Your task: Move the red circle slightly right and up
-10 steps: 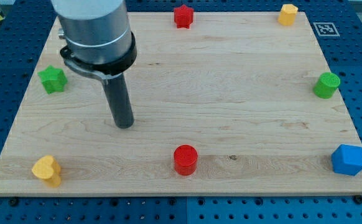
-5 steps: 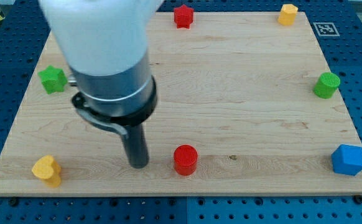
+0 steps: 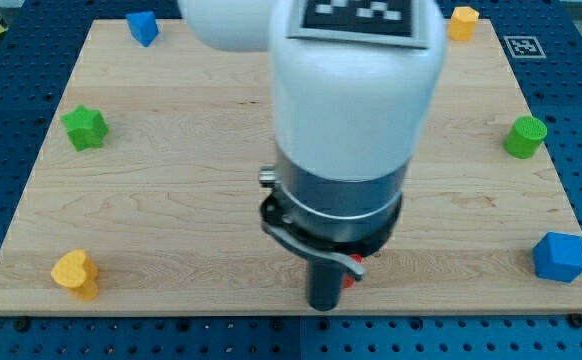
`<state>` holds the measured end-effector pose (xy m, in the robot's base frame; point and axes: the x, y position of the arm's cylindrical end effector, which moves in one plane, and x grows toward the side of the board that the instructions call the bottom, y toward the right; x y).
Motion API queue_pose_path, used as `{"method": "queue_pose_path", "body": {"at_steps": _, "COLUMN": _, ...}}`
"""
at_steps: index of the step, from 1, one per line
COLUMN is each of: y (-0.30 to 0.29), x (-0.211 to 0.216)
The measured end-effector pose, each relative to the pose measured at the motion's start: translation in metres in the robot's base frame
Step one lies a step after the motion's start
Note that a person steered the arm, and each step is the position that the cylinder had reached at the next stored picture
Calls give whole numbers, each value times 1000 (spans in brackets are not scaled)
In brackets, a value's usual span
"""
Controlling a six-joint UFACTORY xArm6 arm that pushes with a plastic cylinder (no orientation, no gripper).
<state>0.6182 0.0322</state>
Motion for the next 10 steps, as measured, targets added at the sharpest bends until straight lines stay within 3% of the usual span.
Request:
{"method": "queue_pose_path", "body": {"at_steps": 2, "y": 46, "x": 0}}
{"method": "queue_pose_path", "body": {"at_steps": 10, "y": 19, "x": -45}}
